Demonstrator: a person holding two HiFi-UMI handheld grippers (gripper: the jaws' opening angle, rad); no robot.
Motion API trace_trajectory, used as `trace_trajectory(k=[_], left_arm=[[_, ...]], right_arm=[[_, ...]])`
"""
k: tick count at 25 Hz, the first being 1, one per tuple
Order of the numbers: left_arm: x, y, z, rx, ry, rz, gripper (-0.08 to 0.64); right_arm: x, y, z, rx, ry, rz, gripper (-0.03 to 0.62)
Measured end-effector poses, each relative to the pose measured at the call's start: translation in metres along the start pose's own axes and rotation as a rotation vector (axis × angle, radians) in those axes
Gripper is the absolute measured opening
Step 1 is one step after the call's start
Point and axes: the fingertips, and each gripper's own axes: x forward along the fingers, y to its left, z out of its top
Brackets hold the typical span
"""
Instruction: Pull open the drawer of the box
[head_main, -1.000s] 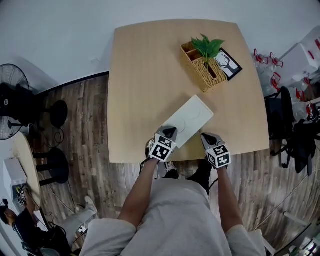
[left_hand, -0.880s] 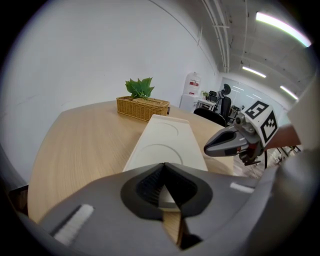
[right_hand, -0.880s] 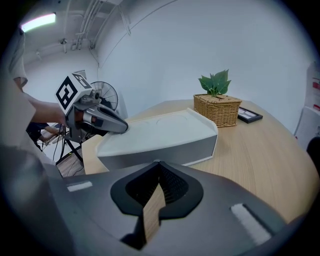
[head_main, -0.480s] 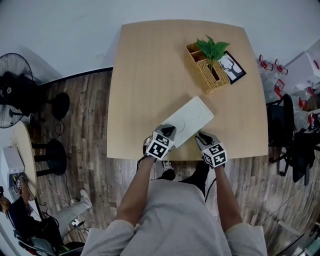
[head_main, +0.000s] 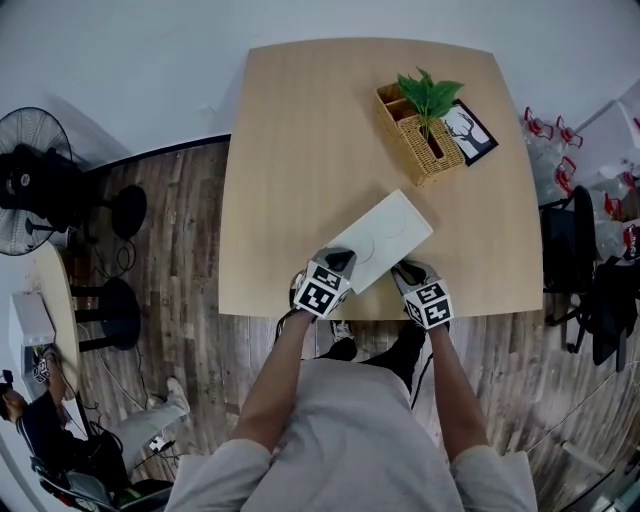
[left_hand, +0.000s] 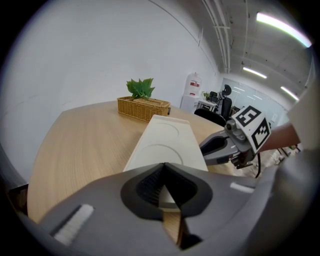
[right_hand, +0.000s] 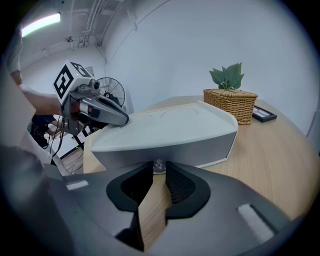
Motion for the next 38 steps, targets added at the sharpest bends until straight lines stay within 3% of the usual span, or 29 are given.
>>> trace_trajectory(k=[18, 38], left_arm=[[0.004, 0.005, -0.006, 0.038, 0.002, 0.007, 0.052], [0.000, 0.005, -0.003, 0.025, 0.003, 0.001, 0.052]], right_arm=[[-0.004, 0.001, -0.001, -0.011, 0.005, -0.010, 0.074], [-0.020, 0.001, -0.015, -0.006, 0.017, -0.024, 0.074]])
